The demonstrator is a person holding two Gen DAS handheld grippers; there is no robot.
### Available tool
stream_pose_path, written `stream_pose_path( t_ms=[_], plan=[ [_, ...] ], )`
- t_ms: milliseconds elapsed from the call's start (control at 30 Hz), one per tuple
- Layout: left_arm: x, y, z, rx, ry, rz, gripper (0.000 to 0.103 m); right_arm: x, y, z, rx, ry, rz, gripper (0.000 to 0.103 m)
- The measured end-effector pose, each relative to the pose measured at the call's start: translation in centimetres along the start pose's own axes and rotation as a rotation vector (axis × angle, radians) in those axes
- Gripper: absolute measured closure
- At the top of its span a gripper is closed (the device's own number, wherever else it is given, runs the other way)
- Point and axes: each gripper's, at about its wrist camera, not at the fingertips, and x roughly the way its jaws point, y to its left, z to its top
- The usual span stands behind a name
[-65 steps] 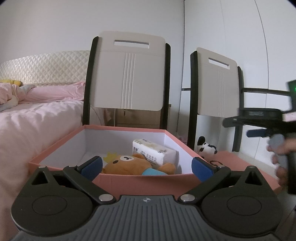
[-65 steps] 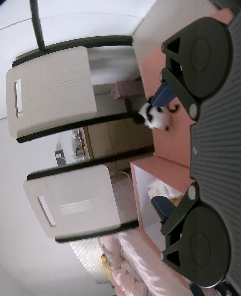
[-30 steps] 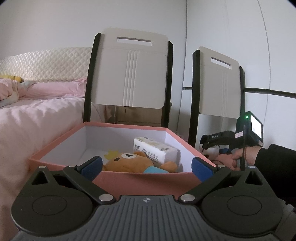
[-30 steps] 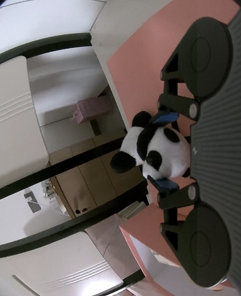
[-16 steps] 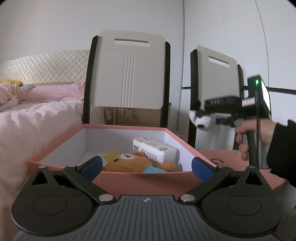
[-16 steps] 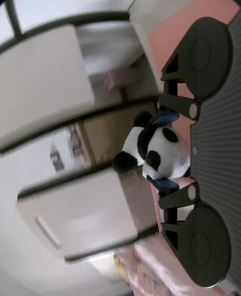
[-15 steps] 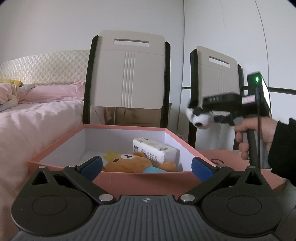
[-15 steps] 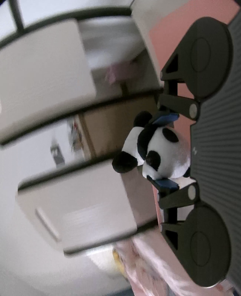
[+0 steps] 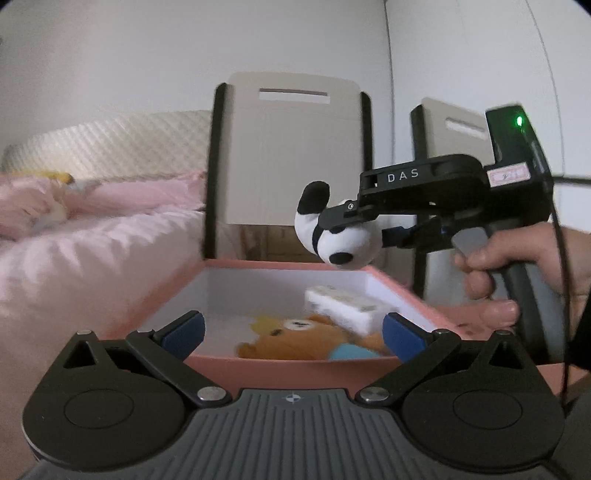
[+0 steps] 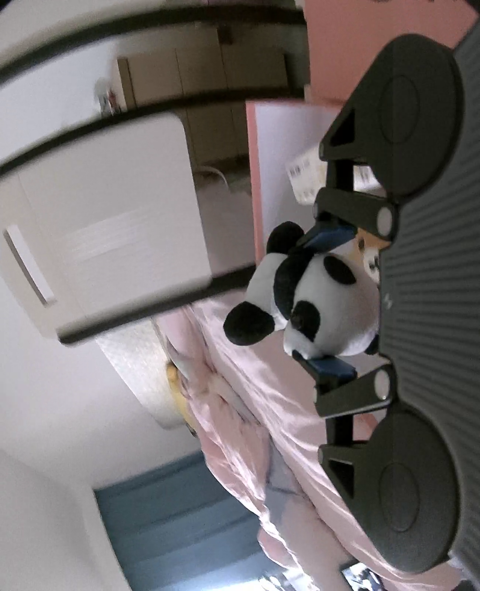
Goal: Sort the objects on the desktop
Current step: 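Lift the panda plush with the right gripper and carry it over the box, then open the right gripper to drop the panda into the box and withdraw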
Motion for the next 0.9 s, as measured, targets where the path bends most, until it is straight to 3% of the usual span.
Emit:
stream_pose_path(
  t_ms=[100, 333, 533, 600, 667, 900],
  plan=[
    [-0.3, 1.0, 0.5, 0.008, -0.015, 0.059, 0.0, 1.2, 0.9, -0.6, -0.008, 0.034, 0.032, 0.044],
    [-0.1, 2.7, 0.7, -0.061, 0.0, 0.062, 0.0, 5.3, 3.5, -2.4, -0.013, 0.151, 0.13, 0.044],
    [0.0, 3.7, 0.9, -0.103, -0.002, 0.051, 0.0, 7.3, 3.8, -3.5, 0.021, 0.194, 0.2, 0.04],
    [0.1, 3.9, 0.9, -0.112, 0.001, 0.05, 0.0, 7.5, 3.7, -3.7, 0.035, 0.199, 0.215, 0.033],
    [0.1, 3.8, 0.9, -0.113, -0.002, 0.049, 0.0, 7.2, 3.8, -3.5, 0.037, 0.176, 0.22, 0.016],
    [-0.1, 3.1, 0.7, -0.087, -0.018, 0.028, 0.0, 4.4, 3.4, -2.6, 0.017, 0.085, 0.192, 0.007]
  ],
)
